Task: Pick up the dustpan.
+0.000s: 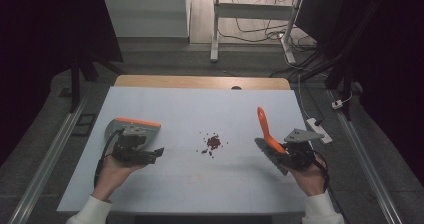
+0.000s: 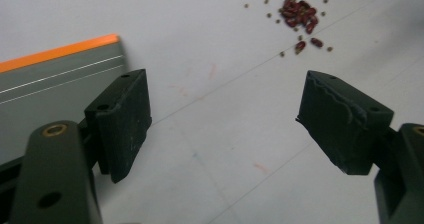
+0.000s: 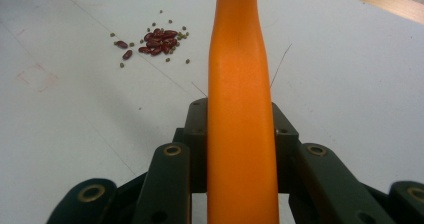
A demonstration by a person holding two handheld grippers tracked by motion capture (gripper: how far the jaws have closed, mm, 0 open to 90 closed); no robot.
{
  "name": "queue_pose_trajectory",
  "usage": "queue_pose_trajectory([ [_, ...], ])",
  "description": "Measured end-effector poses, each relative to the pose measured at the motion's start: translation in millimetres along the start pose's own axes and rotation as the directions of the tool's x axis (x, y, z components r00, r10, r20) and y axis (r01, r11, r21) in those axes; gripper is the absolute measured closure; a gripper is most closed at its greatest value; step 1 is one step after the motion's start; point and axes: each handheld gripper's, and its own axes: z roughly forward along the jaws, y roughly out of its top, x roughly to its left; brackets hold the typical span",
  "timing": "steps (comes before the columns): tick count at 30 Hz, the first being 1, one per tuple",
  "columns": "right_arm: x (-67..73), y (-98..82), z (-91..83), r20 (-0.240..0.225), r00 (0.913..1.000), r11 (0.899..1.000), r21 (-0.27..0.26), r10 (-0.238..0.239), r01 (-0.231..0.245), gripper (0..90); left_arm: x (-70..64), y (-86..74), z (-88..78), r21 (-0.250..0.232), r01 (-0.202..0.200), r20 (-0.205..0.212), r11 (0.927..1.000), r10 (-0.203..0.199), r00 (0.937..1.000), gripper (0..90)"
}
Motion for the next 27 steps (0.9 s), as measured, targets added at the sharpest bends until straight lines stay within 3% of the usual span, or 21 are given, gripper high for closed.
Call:
queue_pose_trajectory([
  [8,-1.5,-2.6,3.2,0.012,0.9999,1.0,0.02,-0.003,0.002,70.1,16.5,-1.0,-16.9,0.038,0.002,-0.039,0.9993,0.0,0.9992,23.7],
  [18,-0.7,-3.2,5.4,0.011,0.9999,0.999,0.035,-0.012,0.012,70.0,38.6,-8.6,-25.7,0.084,0.069,-0.102,0.9941,-0.06,0.993,23.5],
  [21,-1.7,-4.5,5.3,0.013,0.9999,0.999,0.039,-0.009,0.008,70.1,42.3,-9.4,-26.4,0.097,0.082,-0.128,0.9919,-0.07,0.9893,23.0],
  [27,-2.2,-5.7,7.1,0.016,0.9999,0.999,0.044,-0.004,0.004,70.1,51.2,-13.8,-26.8,0.146,0.101,-0.205,0.9842,-0.069,0.9763,22.3],
])
